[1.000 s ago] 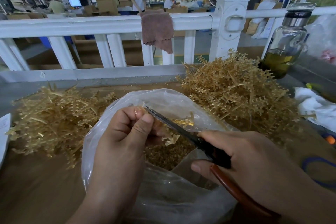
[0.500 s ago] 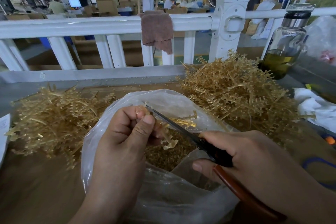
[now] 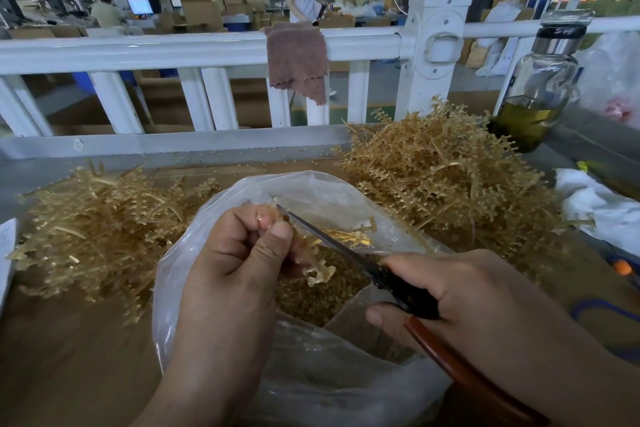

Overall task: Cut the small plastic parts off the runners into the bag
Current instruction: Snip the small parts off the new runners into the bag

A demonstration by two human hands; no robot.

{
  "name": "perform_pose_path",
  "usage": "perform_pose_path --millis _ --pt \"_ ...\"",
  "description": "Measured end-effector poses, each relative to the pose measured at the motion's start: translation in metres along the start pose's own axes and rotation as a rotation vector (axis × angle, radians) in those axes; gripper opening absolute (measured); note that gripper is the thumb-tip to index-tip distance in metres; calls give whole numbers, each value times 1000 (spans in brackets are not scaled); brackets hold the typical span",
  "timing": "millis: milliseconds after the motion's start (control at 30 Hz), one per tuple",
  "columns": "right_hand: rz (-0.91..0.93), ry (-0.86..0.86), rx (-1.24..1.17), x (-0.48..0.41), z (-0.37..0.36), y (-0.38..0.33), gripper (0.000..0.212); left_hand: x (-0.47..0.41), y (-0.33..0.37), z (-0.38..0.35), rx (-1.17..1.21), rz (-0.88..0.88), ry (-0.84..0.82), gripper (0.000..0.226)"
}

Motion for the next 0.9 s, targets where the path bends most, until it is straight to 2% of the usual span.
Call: perform_pose_path --millis 367,567,900 --pt "-1 9 4 -1 -3 -1 32 0 -4 2 37 47 4 10" --pt "7 25 -13 0 -6 0 47 -1 -3 2 60 57 3 10" --pt "-3 19 -19 -3 -6 3 56 0 0 -1 -5 18 -12 10"
Point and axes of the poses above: each hand's wrist, its own x-axis away from the middle knuckle, its own z-axis out of the back of the hand, y = z × x, the point moved 9 cm from there along -x, towards the middle knuckle, and after that the axes turned 6 degrees about -x, right-handed, at the moved point
